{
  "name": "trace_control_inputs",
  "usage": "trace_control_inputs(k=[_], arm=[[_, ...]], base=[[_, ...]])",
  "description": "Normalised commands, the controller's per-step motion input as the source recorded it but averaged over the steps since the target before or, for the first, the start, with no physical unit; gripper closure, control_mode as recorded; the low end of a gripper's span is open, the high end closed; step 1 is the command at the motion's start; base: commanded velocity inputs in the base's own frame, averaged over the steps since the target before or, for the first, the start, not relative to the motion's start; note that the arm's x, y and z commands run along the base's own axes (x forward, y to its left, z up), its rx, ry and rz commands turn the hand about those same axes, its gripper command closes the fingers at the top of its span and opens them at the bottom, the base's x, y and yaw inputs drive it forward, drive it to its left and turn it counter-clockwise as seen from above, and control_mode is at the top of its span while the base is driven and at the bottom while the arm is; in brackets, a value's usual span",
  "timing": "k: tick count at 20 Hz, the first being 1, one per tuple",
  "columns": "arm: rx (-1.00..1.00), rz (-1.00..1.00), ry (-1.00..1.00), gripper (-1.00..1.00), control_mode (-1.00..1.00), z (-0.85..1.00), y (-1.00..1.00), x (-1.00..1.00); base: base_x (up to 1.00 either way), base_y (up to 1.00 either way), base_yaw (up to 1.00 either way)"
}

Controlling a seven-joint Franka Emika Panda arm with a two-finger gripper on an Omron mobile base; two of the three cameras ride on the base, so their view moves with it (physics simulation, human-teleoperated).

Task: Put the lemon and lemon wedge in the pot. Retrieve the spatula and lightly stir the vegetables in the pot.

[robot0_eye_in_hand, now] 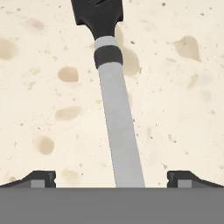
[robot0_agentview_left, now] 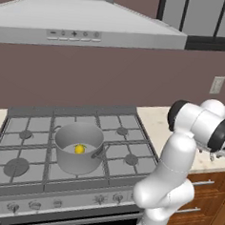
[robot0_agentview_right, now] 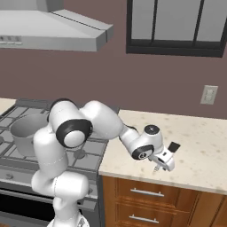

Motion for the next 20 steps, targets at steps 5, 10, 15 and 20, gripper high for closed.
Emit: trace_control_inputs(k=[5,10,15,20], arm=[[0.00,0.00,0.01,-1.00,-1.00,-0.34,-0.14,0.09],[0.00,0.00,0.05,1.00,-1.00,-0.46,-0.02,0.06],[0.00,0.00,0.01,1.00,-1.00,-0.58,0.00,-0.08],[-0.02,-0.02,0.00,1.00,-1.00,-0.40,0.09,-0.08]], base=[[0.00,0.00,0.00],[0.00,0.00,0.00],[0.00,0.00,0.00],[0.00,0.00,0.00]])
